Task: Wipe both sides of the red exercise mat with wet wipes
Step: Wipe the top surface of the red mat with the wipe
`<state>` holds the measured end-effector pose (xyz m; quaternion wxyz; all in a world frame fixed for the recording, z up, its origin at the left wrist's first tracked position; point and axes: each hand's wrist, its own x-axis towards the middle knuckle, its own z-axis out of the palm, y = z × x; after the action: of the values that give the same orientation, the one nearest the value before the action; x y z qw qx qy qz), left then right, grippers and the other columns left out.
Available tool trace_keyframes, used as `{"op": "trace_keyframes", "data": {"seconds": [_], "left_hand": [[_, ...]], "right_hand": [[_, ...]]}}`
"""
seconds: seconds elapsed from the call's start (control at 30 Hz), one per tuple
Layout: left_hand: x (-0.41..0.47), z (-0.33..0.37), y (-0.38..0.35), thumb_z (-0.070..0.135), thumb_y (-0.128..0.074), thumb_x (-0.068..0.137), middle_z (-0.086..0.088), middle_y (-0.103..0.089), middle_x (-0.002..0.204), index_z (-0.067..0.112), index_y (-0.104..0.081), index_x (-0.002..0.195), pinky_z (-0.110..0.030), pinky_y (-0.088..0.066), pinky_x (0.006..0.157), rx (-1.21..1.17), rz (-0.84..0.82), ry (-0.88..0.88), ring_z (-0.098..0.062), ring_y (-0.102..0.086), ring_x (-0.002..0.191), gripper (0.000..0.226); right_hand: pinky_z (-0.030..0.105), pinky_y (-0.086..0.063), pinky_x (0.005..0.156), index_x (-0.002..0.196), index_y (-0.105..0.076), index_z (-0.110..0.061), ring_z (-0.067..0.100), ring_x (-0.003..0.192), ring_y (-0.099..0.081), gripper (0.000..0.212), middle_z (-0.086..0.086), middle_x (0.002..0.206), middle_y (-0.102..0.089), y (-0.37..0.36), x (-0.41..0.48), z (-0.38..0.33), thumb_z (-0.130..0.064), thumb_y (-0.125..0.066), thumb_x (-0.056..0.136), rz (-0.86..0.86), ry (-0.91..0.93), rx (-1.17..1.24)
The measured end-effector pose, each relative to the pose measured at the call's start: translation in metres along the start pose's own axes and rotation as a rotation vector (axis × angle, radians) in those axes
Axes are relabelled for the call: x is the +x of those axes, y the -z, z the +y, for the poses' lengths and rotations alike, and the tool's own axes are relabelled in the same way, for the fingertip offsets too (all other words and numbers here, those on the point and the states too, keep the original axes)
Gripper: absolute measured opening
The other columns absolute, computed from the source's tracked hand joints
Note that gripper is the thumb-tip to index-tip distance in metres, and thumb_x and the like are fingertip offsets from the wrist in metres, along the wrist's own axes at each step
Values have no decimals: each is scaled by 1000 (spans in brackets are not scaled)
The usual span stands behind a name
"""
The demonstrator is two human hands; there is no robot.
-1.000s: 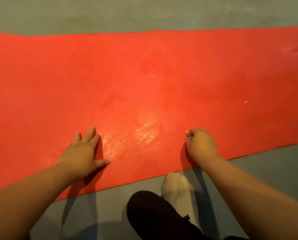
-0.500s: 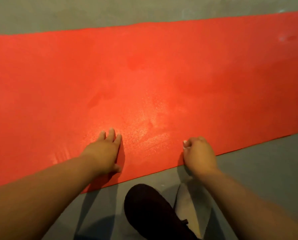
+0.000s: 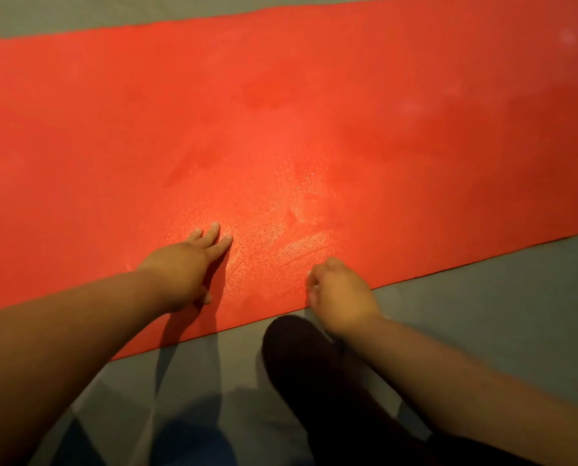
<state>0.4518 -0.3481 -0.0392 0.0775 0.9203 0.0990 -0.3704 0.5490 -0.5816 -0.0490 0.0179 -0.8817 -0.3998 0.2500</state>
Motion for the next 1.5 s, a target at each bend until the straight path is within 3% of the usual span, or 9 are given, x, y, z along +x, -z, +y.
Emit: {"op": "trace_keyframes", "data": {"seconds": [0.13, 0.2, 0.43, 0.57, 0.7, 0.93, 1.13, 1.27, 1.5], "left_hand": [[0, 1, 1, 35, -77, 77, 3, 21, 158, 30, 9, 152, -41, -31, 113, 11, 5, 10, -21, 1, 148, 114], [0, 2, 0, 35, -77, 77, 3, 21, 158, 29, 9, 152, -41, -31, 112, 4, 3, 19, -21, 2, 148, 114], [1, 1, 0, 34, -76, 79, 4, 25, 157, 30, 12, 151, -43, -34, 111, -7, -22, 10, -22, 5, 148, 114], [0, 1, -1, 34, -77, 78, 4, 24, 157, 29, 11, 152, -43, -30, 113, -12, -12, 12, -22, 5, 148, 115], [1, 4, -2, 34, -76, 78, 1, 24, 157, 27, 12, 152, -42, -27, 115, -9, -13, 6, -23, 5, 148, 115], [4, -4, -7, 36, -76, 78, 8, 26, 156, 33, 12, 151, -44, -34, 111, -43, 7, -8, -19, 6, 148, 115], [1, 3, -4, 37, -74, 79, 4, 23, 158, 31, 12, 151, -44, -33, 112, -75, 37, 8, -21, 5, 148, 112], [-8, 36, 0, 51, -59, 86, -3, 9, 161, 32, 5, 152, -36, -23, 116, -95, 213, -116, -25, -6, 147, 93], [10, 80, -9, 52, -47, 92, -2, -43, 141, 25, -34, 147, -38, -45, 98, -89, 324, -466, -24, -43, 121, 63]], "right_hand": [[36, -46, 93, 122, -54, -5, 31, 112, -55, 33, 2, 80, -44, -19, 19, -63, -18, -48, 93, -155, 245, 90], [34, -45, 84, 117, -59, -7, 31, 105, -56, 28, 7, 92, -50, -11, 13, -69, -16, -47, 93, -150, 261, 148], [33, -44, 82, 95, -66, -11, 28, 97, -57, 18, 10, 104, -60, 11, 12, 6, -12, -50, 87, 95, -138, 195], [33, -44, 86, 120, -59, -10, 31, 111, -53, 31, 13, 119, -51, -4, 19, -70, -9, -44, 93, -127, 136, 110], [34, -41, 74, 108, -61, -9, 32, 99, -55, 24, 11, 107, -52, -10, 4, -86, -8, -49, 88, -91, 343, 128], [33, -42, 70, 84, -61, -15, 29, 87, -59, 6, 9, 92, -62, 18, 1, 49, -14, -56, 82, 254, -401, 245], [30, -45, 79, 103, -66, -14, 24, 96, -60, 21, 6, 104, -63, -2, 11, -14, -18, -53, 87, 23, 2, 384], [30, -45, 78, 110, -64, -19, 18, 91, -59, 30, 1, 102, -65, 5, -9, 3, -28, -45, 89, 135, -76, 552], [42, -38, 103, 120, -62, -16, 26, 123, -43, 36, 7, 136, -49, -3, -24, 71, -20, -52, 86, 267, -244, 226]]}}
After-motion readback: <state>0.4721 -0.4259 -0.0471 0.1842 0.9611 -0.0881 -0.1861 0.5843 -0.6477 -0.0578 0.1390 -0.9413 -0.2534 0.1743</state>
